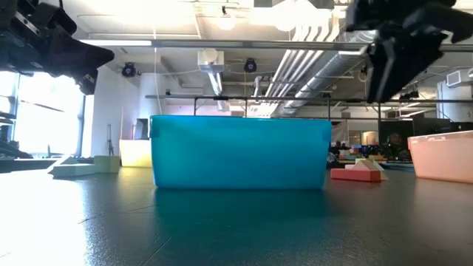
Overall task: Sort blocks by size
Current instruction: Put the light blue rectangular block into the blue bin
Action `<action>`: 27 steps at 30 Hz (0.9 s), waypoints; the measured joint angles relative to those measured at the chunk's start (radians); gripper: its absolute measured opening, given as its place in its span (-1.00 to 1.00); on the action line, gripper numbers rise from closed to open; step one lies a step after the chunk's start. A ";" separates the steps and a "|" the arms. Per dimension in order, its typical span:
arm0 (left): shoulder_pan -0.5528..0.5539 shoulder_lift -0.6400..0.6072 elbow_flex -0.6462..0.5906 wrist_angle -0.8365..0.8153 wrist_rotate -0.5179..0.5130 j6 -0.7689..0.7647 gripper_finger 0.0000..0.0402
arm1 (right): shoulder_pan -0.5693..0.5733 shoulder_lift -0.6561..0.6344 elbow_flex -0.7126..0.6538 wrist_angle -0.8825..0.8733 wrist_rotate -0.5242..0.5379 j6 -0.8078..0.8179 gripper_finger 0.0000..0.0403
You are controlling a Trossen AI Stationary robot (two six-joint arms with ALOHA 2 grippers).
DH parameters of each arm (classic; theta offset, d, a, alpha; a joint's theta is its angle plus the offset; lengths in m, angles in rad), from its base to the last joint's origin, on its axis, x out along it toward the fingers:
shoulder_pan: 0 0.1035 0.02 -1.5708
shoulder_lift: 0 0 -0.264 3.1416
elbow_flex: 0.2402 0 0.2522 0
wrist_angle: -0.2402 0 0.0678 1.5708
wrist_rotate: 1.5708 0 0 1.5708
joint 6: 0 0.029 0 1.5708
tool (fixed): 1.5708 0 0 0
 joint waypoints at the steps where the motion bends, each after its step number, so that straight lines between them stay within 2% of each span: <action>1: 0.000 0.000 0.000 0.002 0.000 0.000 -1.00 | 0.000 0.000 -0.012 0.053 -0.006 -0.018 0.03; 10: 0.000 0.000 0.000 0.017 -0.031 -0.011 -1.00 | 0.003 0.000 -0.154 0.415 -0.044 -0.032 0.03; 14: 0.000 0.000 0.000 0.019 -0.031 -0.027 -1.00 | 0.023 0.000 -0.236 0.636 -0.047 -0.032 0.03; 18: -0.001 0.000 0.000 0.091 -0.015 -0.027 -1.00 | 0.045 0.000 -0.314 0.835 -0.040 -0.031 0.03; 23: -0.031 0.060 0.000 0.219 0.030 -0.004 -1.00 | 0.068 0.000 -0.374 0.996 0.034 -0.046 0.03; 27: -0.085 0.172 0.040 0.226 -0.032 0.008 -1.00 | 0.078 0.000 -0.378 1.028 0.129 -0.081 0.03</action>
